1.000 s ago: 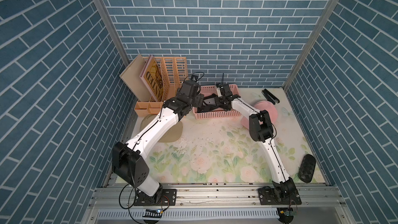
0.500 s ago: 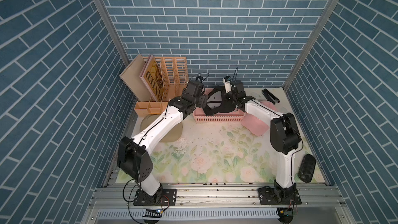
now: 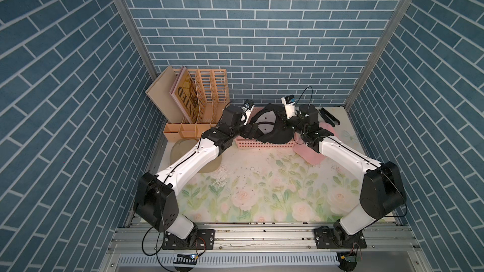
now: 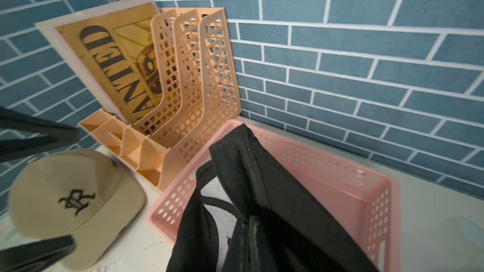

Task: Turn the baseball cap inside out
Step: Pick up the baseball cap from the basket.

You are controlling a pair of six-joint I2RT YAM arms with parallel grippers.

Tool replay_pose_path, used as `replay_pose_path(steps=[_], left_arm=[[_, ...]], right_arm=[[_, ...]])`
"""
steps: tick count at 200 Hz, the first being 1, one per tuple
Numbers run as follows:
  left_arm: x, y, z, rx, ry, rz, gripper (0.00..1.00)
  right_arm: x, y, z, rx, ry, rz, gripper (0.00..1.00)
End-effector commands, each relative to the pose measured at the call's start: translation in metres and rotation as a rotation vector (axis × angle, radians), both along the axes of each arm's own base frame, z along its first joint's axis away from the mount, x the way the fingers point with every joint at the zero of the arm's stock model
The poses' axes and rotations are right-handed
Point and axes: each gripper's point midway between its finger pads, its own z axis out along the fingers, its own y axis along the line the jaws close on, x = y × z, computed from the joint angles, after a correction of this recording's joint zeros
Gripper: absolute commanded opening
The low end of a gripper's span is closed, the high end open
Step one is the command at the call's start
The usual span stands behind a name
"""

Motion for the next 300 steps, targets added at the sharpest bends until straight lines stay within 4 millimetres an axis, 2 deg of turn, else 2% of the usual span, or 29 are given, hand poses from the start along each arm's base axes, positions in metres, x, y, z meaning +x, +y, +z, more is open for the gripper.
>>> replay_pose_path(steps=[1, 45, 77, 110, 143, 160, 180, 186, 198, 215, 222, 240, 255, 266, 300], left_arm=[[-0.011, -0.016, 0.030, 0.039, -0.162, -0.170, 1.00], [-0.011, -0.017, 0.021, 0.108, -0.225, -0.215, 1.00], [-0.008, -0.023, 0.026, 0.099, -0.275, -0.242, 1.00], [-0.019, -0.039, 0.030, 0.089, -0.293, -0.358, 1.00], [-0.037, -0.059, 0.014, 0.084, -0.235, -0.531, 1.00], [-0.039, -0.066, 0.008, 0.076, -0.213, -0.568, 0.97], [-0.042, -0.069, 0.003, 0.071, -0.191, -0.599, 0.85], [-0.044, -0.071, 0.002, 0.067, -0.188, -0.613, 0.76], [-0.048, -0.073, 0.002, 0.059, -0.179, -0.633, 0.51], [-0.051, -0.074, 0.002, 0.056, -0.162, -0.649, 0.11], [-0.050, -0.073, 0.001, 0.059, -0.153, -0.642, 0.00], [-0.040, -0.066, -0.001, 0.070, -0.147, -0.567, 0.00], [-0.029, -0.056, -0.004, 0.094, -0.164, -0.477, 0.00], [-0.022, -0.047, -0.007, 0.122, -0.182, -0.412, 0.00], [-0.013, -0.032, -0.027, 0.320, -0.177, -0.379, 0.00]], right_arm=[[-0.040, 0.008, 0.053, 0.078, -0.109, 0.157, 0.00], [-0.096, 0.005, 0.063, 0.062, -0.169, 0.332, 0.00], [-0.126, 0.003, 0.068, 0.064, -0.211, 0.424, 0.00], [-0.137, 0.003, 0.066, 0.043, -0.229, 0.465, 0.00], [-0.138, 0.004, 0.064, 0.036, -0.247, 0.481, 0.00], [-0.136, 0.007, 0.062, 0.032, -0.252, 0.492, 0.00], [-0.132, 0.009, 0.060, 0.031, -0.259, 0.495, 0.00], [-0.130, 0.010, 0.059, 0.030, -0.259, 0.494, 0.00], [-0.125, 0.012, 0.055, 0.028, -0.252, 0.487, 0.00], [-0.118, 0.014, 0.048, 0.021, -0.238, 0.473, 0.00], [-0.115, 0.013, 0.044, 0.016, -0.228, 0.463, 0.00], [-0.108, 0.010, 0.033, -0.007, -0.207, 0.422, 0.00], [-0.104, 0.005, 0.021, -0.043, -0.177, 0.382, 0.28], [-0.102, 0.000, 0.014, -0.073, -0.158, 0.360, 0.40], [-0.109, -0.021, 0.005, -0.175, -0.135, 0.289, 0.49]])
